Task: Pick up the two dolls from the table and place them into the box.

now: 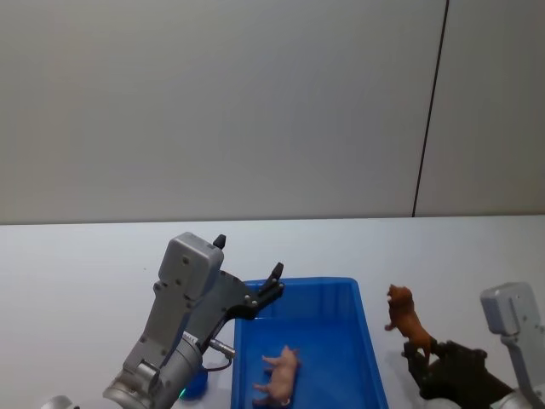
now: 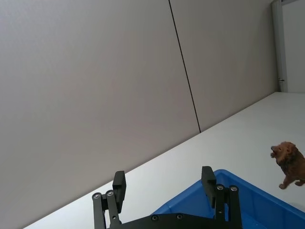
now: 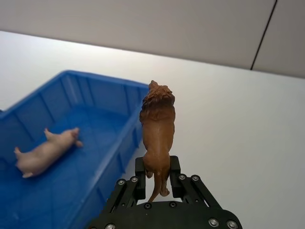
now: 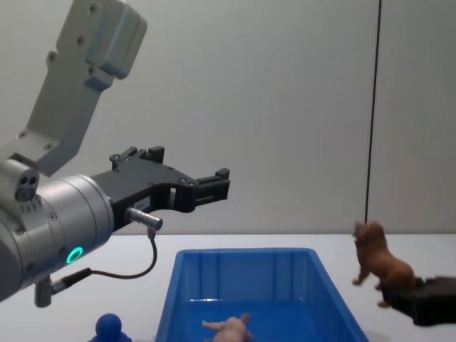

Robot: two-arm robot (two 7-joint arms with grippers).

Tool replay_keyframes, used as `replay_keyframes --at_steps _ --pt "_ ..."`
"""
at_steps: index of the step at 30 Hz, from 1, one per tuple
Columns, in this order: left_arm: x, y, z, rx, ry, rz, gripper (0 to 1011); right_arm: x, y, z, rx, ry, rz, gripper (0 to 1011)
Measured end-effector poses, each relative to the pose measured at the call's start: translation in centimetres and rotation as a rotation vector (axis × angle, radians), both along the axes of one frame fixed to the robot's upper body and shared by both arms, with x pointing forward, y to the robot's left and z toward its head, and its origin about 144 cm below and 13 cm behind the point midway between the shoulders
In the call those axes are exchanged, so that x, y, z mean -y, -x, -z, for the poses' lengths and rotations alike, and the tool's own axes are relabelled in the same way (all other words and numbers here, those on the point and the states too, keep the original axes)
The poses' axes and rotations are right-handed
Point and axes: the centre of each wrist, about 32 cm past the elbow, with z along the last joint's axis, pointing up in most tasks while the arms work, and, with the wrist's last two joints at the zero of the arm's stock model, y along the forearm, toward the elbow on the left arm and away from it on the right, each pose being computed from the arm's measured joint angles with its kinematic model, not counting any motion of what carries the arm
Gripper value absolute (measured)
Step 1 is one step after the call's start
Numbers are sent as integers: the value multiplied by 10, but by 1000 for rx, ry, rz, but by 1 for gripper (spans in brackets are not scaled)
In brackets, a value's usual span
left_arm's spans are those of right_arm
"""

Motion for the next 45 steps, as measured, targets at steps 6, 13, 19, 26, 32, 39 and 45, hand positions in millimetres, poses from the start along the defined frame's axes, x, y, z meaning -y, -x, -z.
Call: replay_keyframes --at_steps 6,13,19,26,32,39,45 --pt "0 0 0 0 0 0 1001 -4 -5 -7 37 -24 -49 275" --pt "0 0 0 0 0 0 1001 -12 -15 -15 68 -57 -121 275" --pt "0 0 0 0 0 0 1001 -20 -24 -19 78 -78 -173 275" --pt "0 0 0 0 0 0 1001 -28 -33 -20 71 -91 -207 457" --pt "0 0 0 0 0 0 1001 -31 -37 -19 62 -93 -208 661" --pt "0 0 0 0 0 0 1001 -30 -37 -18 65 -86 -158 890" --pt "0 0 0 0 0 0 1001 -27 -33 -16 80 -77 -102 1001"
